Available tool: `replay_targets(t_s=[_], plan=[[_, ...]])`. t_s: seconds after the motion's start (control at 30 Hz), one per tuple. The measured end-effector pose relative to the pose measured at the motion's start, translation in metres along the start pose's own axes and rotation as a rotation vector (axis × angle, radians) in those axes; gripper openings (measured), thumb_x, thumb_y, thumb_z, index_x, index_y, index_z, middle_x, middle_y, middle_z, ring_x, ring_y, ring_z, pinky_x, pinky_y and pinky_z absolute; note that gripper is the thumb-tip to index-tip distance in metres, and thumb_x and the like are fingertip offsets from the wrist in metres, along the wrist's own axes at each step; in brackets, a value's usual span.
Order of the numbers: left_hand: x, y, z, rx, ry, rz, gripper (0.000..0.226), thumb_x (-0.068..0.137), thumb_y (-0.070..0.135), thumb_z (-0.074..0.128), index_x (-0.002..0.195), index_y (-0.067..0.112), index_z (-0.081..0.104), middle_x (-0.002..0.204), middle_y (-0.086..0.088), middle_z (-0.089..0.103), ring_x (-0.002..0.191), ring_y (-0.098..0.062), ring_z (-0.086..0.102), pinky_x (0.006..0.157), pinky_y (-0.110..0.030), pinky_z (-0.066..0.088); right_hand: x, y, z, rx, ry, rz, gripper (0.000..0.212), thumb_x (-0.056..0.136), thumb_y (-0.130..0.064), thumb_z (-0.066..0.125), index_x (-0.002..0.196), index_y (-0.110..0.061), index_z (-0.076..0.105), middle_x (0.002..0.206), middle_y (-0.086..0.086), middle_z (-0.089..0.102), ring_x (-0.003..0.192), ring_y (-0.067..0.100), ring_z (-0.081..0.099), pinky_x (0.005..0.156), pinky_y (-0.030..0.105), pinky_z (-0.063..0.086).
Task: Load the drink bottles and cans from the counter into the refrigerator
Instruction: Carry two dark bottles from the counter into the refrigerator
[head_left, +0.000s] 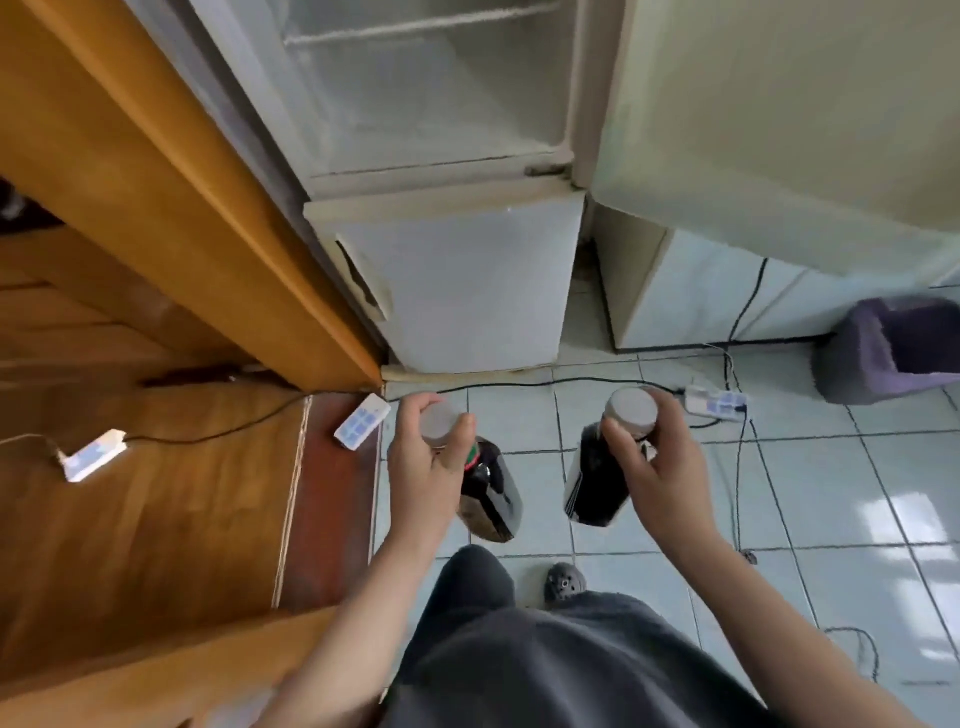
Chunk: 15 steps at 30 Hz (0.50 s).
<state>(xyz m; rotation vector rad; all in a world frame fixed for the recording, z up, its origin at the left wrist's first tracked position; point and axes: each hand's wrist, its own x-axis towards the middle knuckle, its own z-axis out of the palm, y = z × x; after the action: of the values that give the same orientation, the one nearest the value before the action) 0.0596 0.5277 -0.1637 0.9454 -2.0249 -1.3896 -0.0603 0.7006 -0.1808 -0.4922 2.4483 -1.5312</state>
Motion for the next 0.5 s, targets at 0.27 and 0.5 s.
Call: replay_targets(t_s=[0.27, 0.5], plan=[[0.078, -0.017, -0.011, 0.044, 0.170, -0.066, 0.019, 0.087, 0.023, 0.063, 0.101, 0.017, 0.051, 0.090, 0.009, 0.056, 0.083, 0.010, 0.054, 0.070, -0.003, 0.039, 0.105, -0.030, 0.057, 0.037, -0.195, -0.065, 0.022, 0.086, -0.021, 0.063, 0.103, -0.026, 0.051, 0.085, -0.017, 0.062, 0.079, -0.009, 0.058, 0.061, 0.005, 0.042], [0.222, -0.012, -0.030, 0.020, 0.135, -0.012, 0.021, 0.089, 0.021, 0.063, 0.106, 0.013, 0.052, 0.089, 0.006, 0.056, 0.073, 0.006, 0.054, 0.064, -0.007, 0.042, 0.209, -0.082, 0.121, 0.070, -0.183, -0.128, 0.022, 0.083, -0.031, 0.063, 0.101, -0.035, 0.051, 0.087, -0.024, 0.063, 0.084, -0.005, 0.059, 0.064, 0.006, 0.044]])
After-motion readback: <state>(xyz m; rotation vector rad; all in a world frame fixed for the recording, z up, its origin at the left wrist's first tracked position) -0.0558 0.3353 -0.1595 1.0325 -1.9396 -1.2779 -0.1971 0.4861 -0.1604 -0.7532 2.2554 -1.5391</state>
